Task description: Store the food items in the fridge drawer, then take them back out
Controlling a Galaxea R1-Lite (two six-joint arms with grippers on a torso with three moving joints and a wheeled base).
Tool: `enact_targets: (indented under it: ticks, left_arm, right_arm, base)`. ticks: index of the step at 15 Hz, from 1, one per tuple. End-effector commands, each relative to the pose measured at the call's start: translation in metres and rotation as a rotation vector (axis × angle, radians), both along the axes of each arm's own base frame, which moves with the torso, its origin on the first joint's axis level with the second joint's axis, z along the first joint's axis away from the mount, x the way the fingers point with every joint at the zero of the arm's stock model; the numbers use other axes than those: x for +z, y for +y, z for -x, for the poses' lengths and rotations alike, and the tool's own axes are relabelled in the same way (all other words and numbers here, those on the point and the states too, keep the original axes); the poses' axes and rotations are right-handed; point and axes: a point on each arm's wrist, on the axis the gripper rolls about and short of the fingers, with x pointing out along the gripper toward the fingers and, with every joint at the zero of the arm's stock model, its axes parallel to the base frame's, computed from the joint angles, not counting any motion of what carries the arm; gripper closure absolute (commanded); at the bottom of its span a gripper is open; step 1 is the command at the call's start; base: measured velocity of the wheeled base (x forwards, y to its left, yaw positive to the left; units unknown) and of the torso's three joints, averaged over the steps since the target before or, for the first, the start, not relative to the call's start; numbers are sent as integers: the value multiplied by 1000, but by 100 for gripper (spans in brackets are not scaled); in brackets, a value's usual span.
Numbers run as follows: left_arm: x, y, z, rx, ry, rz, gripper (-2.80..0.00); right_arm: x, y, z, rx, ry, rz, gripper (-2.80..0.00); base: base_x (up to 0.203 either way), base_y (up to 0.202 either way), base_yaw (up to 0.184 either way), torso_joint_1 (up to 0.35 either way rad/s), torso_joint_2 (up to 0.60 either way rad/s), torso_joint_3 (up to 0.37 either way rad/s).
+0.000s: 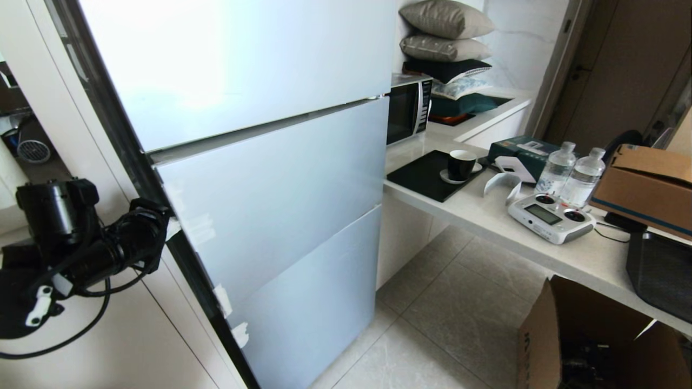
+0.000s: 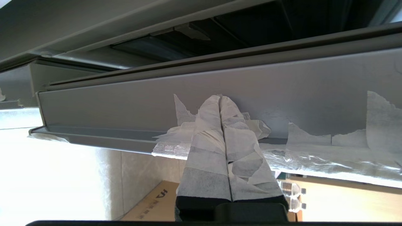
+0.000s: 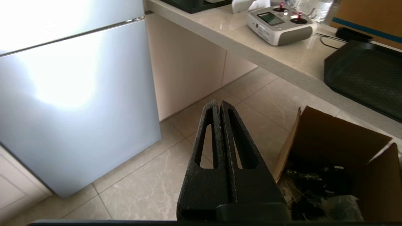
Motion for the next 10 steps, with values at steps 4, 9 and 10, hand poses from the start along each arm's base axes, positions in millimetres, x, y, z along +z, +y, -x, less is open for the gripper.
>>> enact_targets:
  ticks: [4,9,10]
  left_arm:
    - [0,-1,17,2,3,-1,0]
    - [-1,-18,50,-66,8,-2,0]
    - [-1,-23,56,-89,8,-2,0]
  right_arm:
    - [0,0,0,0,1,1,0]
    - [0,0,0,0,1,1,0]
    - [0,0,0,1,1,1,0]
  base:
    - [0,0,0,0,0,0]
    - [0,0,0,0,0,0]
    - [0,0,0,0,0,0]
